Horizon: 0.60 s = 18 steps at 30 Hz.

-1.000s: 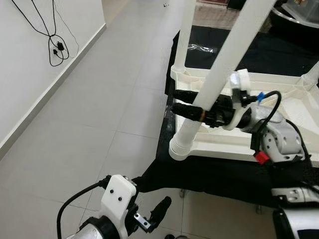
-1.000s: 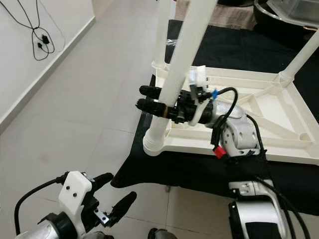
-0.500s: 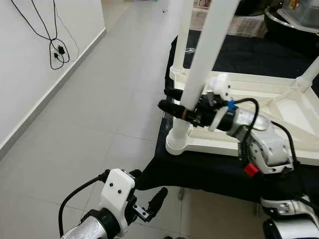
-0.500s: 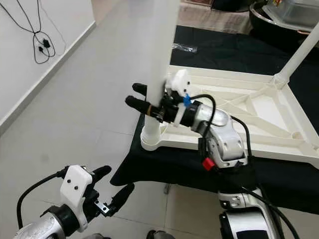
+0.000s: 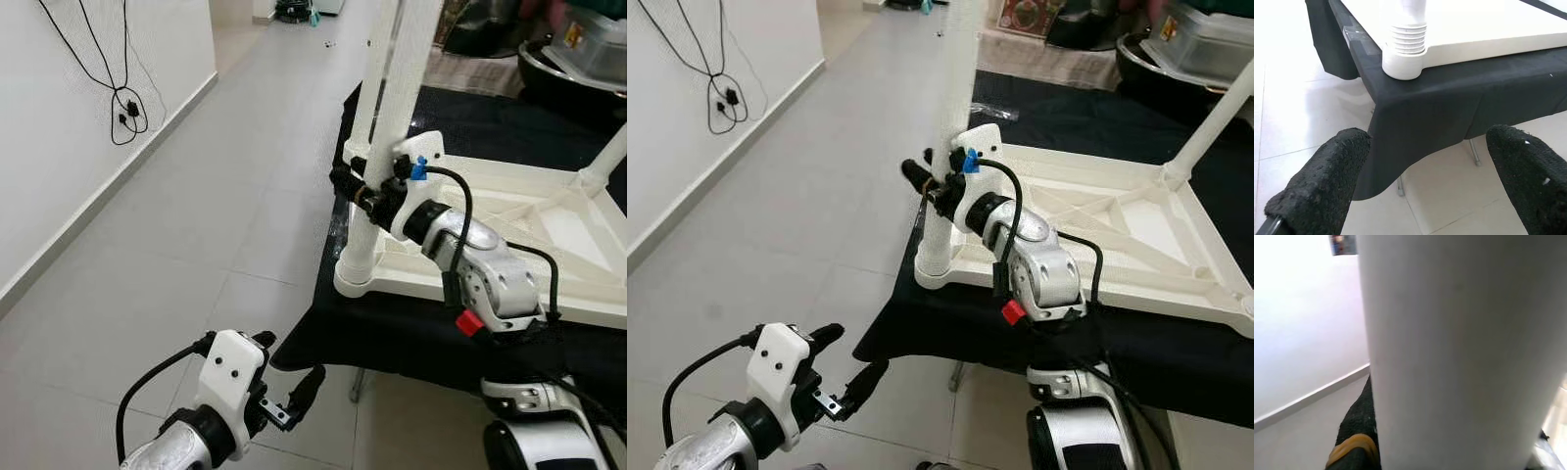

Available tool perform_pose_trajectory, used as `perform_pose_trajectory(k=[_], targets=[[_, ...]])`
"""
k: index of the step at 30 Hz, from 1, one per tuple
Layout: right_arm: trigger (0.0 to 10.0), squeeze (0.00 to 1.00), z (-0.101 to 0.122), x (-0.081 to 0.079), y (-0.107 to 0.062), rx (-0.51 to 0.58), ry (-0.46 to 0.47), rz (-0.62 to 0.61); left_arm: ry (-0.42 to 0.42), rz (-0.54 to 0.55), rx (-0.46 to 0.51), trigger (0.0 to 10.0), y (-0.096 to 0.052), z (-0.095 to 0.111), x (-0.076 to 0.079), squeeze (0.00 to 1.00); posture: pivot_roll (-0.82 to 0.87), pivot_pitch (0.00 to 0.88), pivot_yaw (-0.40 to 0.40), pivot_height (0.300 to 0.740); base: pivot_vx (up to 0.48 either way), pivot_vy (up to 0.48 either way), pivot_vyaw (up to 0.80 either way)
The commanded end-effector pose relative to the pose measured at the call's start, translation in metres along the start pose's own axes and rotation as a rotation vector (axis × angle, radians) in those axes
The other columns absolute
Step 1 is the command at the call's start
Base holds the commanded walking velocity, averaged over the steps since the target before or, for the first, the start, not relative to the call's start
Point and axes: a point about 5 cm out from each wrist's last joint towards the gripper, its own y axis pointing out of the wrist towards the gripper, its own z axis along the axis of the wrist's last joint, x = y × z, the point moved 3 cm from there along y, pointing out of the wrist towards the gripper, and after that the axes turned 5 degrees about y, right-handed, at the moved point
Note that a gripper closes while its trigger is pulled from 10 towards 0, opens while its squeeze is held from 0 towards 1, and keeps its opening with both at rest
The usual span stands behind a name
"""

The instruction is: Building children table

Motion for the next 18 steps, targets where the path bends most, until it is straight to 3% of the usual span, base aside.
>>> perform_pose_trajectory(k=[1,5,7,18], targets=[[10.0,0.00,-0.030,0.023,-0.009,-0.100,0.044,-0.155,-0.001,0.010,-0.002,10.0,0.000,-0.002,-0.001,0.00,0.10,0.123,-0.092,0.740,0.000,0.000,0.00],[10.0,0.00,-0.029,0.026,-0.012,-0.079,0.076,-0.215,0.007,0.012,-0.001,10.0,0.000,-0.002,-0.003,0.00,0.10,0.123,-0.090,0.740,0.000,0.000,0.00],[10.0,0.00,-0.025,0.018,-0.014,-0.024,0.086,-0.194,0.014,0.015,0.001,10.0,0.000,-0.002,-0.005,0.00,0.10,0.131,-0.086,0.740,0.000,0.000,0.00],[10.0,0.00,-0.040,0.006,-0.022,-0.011,0.088,-0.294,0.020,0.016,0.002,10.0,0.000,-0.001,-0.007,0.00,0.10,0.142,-0.089,0.740,0.000,0.000,0.00]])
